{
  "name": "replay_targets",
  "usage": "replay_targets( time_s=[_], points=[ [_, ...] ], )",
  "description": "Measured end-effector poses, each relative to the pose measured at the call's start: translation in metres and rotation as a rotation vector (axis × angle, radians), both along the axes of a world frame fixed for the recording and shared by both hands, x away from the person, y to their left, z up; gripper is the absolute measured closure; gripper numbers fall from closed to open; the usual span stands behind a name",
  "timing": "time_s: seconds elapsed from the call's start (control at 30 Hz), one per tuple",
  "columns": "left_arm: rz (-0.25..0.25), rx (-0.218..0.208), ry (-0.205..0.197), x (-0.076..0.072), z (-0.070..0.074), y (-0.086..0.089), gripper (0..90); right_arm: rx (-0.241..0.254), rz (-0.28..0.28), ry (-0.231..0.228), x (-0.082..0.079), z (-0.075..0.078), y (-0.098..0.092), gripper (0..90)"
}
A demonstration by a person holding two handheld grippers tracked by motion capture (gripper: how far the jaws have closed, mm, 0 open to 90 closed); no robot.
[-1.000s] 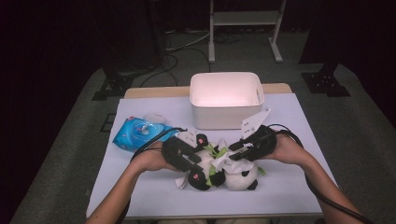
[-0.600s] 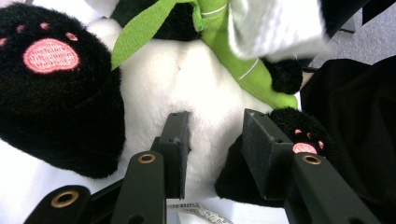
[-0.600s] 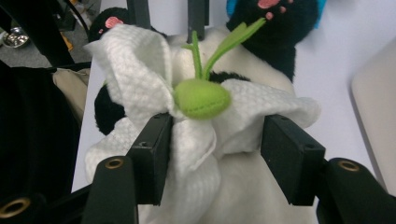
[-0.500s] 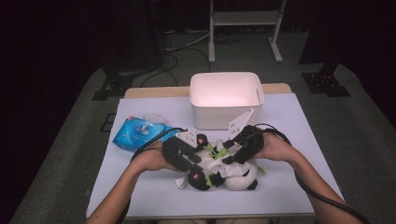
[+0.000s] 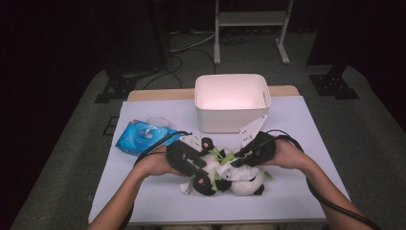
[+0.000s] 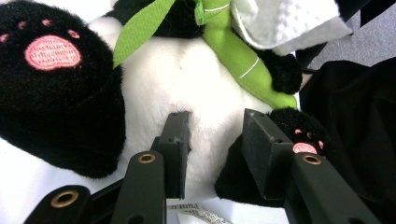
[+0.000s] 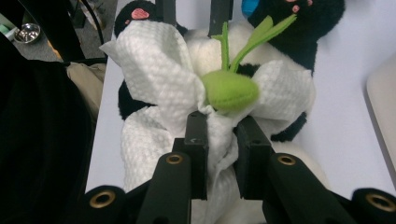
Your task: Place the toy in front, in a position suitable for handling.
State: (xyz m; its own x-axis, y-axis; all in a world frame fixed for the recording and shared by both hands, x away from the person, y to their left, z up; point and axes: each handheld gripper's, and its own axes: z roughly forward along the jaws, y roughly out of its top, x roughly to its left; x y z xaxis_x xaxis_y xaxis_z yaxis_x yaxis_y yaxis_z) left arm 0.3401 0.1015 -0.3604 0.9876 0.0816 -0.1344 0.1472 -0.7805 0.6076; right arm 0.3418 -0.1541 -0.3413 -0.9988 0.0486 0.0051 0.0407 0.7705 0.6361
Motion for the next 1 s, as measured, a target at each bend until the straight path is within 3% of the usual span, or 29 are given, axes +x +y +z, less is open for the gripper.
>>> replay_targets(
  time_s=[0.1,0.43,0.53,0.77,1.0],
  points=[
    [0.002,-0.001,0.001,0.000,0.000,0.000,61.5,0.024,-0.016,-0.009,-0.003,0.003,-0.009,77.6],
    [0.005,0.007,0.004,0.001,0.000,-0.001,61.5,0.034,-0.096,-0.040,-0.004,0.007,-0.039,78.1],
    [0.005,0.005,0.005,0.001,0.000,0.000,61.5,0.010,-0.148,-0.049,-0.003,0.001,-0.054,78.1],
    [0.005,0.010,0.004,0.001,0.001,-0.001,61.5,0.014,-0.233,-0.029,0.003,-0.017,-0.082,78.1],
    [0.004,0.011,0.004,0.001,0.000,-0.001,61.6,-0.017,-0.289,-0.015,0.007,-0.029,-0.099,78.1]
  ],
)
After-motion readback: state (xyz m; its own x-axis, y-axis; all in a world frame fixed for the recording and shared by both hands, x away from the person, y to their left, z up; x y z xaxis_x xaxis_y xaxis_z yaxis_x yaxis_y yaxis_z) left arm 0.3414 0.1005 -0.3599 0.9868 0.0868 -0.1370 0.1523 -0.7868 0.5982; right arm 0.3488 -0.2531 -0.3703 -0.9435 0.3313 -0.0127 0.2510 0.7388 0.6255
